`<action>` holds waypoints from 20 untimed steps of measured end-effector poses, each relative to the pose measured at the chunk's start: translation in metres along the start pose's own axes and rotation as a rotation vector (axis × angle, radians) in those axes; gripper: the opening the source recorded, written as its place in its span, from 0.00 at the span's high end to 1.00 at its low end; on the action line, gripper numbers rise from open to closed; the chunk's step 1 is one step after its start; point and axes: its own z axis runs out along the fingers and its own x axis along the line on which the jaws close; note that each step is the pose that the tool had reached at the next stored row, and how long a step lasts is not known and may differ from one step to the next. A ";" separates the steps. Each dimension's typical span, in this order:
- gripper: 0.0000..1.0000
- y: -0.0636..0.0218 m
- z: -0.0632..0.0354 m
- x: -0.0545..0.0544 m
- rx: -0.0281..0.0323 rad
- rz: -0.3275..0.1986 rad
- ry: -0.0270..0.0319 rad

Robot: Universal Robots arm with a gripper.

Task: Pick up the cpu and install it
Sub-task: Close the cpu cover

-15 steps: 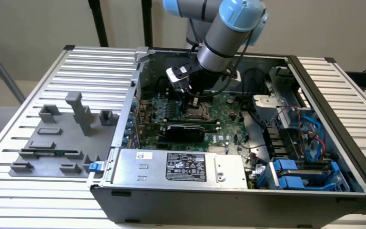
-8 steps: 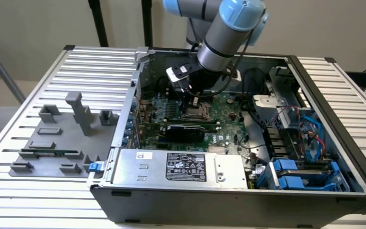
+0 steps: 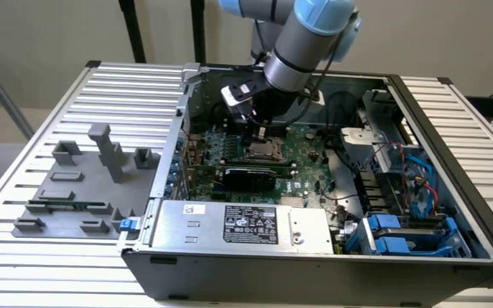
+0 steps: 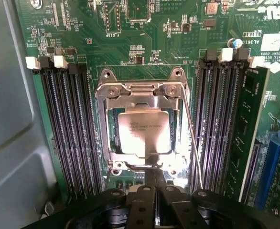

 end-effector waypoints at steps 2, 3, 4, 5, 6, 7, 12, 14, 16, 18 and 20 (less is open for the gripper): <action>0.89 -0.0052 -0.0003 -0.002 0.0001 0.000 -0.0004; 0.89 -0.0084 -0.0001 -0.003 0.0001 0.000 -0.0003; 0.89 -0.0118 0.0000 -0.004 0.0001 0.000 -0.0004; 0.89 -0.0156 0.0003 -0.005 0.0001 0.000 -0.0004; 0.89 -0.0190 0.0004 -0.005 0.0001 0.000 -0.0003; 0.89 -0.0226 0.0006 -0.006 0.0001 0.000 -0.0003; 0.89 -0.0382 -0.0011 -0.007 0.0003 0.000 0.0042; 0.89 -0.0428 -0.0005 -0.008 0.0001 0.002 0.0060; 0.89 -0.0442 -0.0001 -0.008 0.0001 0.003 0.0063; 0.89 -0.0443 -0.0002 -0.008 0.0002 0.003 0.0060; 0.89 -0.0462 0.0003 -0.008 0.0002 0.004 0.0068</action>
